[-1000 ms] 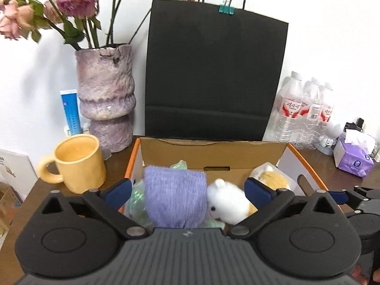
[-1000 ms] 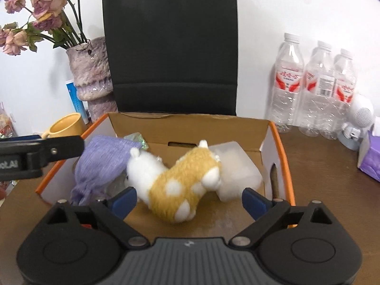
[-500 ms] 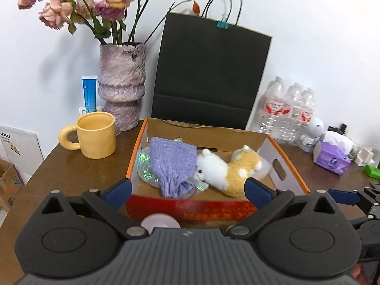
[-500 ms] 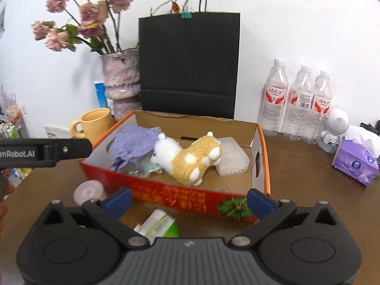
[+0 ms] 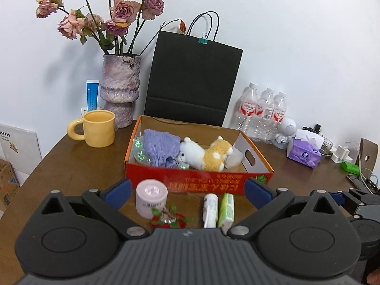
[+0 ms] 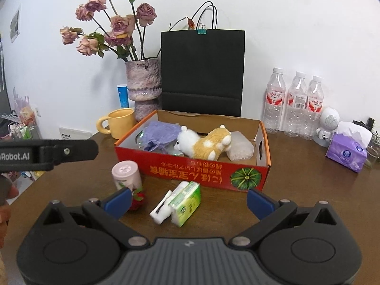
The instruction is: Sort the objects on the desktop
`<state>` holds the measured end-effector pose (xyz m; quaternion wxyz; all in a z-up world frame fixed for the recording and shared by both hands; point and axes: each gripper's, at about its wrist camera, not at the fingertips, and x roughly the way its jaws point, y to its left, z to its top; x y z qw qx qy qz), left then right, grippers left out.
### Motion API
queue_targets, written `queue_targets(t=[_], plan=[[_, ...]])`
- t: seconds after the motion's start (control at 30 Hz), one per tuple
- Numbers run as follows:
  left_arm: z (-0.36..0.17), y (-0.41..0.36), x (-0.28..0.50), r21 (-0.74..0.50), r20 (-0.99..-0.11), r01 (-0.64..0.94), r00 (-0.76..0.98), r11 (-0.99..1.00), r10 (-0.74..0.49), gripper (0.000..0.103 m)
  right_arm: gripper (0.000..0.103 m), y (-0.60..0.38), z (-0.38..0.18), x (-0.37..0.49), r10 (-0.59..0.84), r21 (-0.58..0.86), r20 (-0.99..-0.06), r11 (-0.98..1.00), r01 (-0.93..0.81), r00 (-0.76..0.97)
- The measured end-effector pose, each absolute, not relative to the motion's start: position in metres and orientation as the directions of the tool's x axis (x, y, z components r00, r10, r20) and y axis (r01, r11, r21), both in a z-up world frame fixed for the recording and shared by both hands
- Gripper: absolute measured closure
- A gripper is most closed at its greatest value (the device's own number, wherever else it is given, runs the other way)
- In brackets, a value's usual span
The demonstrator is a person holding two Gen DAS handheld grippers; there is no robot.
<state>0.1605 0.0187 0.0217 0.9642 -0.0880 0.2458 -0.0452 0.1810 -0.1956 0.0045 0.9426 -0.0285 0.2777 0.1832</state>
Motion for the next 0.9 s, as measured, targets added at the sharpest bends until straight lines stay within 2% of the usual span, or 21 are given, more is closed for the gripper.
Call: queue_targets(t=[0.43, 0.9], plan=[[0.003, 0.015, 0.11, -0.244, -0.46, 0.02, 0.878, 0.97, -0.134, 0.0, 0.0, -0.2, -0.008, 0.138, 0.324, 0.08, -0.527, 0.939, -0.334, 0.786], [-0.01, 0.025, 0.087, -0.244, -0.48, -0.042, 0.873, 0.969, -0.083, 0.0, 0.0, -0.204, -0.012, 0.117, 0.314, 0.091, -0.523, 0.945, -0.314, 0.793]])
